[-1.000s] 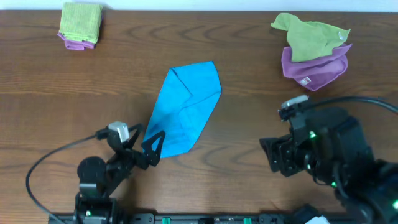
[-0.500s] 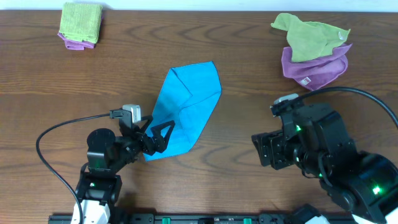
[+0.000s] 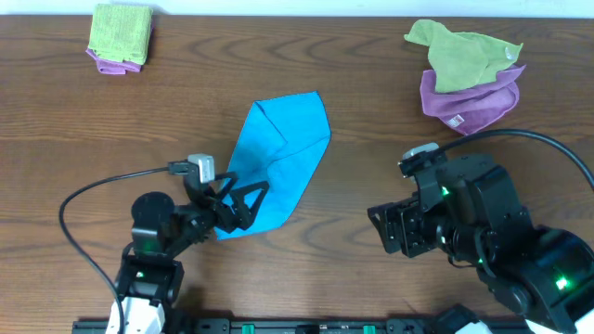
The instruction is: Fold the cloth
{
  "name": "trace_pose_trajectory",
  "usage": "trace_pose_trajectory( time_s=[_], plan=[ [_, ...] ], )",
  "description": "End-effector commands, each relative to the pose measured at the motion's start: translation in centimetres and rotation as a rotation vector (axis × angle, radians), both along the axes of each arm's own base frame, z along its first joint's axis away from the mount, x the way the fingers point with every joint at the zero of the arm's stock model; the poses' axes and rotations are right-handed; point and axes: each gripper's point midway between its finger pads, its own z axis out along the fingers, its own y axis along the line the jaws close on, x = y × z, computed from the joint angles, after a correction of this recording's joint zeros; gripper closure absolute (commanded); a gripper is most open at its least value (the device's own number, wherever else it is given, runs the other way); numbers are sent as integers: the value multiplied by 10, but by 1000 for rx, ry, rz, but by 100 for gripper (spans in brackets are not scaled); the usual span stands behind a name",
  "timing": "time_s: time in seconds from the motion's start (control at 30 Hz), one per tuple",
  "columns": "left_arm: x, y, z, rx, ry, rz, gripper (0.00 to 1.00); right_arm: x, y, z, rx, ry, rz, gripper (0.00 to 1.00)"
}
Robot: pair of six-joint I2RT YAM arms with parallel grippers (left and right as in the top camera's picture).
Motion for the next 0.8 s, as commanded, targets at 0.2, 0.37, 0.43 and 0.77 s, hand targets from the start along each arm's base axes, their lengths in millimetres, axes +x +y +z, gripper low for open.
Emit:
trace_pose_trajectory(
  time_s=[0.2,0.37,0.43,0.77],
  plan=[
    [34,-18,-11,361,72,19,11,8,-6,4,-17,-43,-33,13],
    [72,-4,-17,558,135,120,68,17,-21,5,-83,-86,-95,7],
    [85,-6,-17,573,142,134,52,21,-26,6,-106,-108,-120,3],
    [119,-23,-44,710,210,64,21,42,-73,11,-204,-159,-301,1]
  ],
)
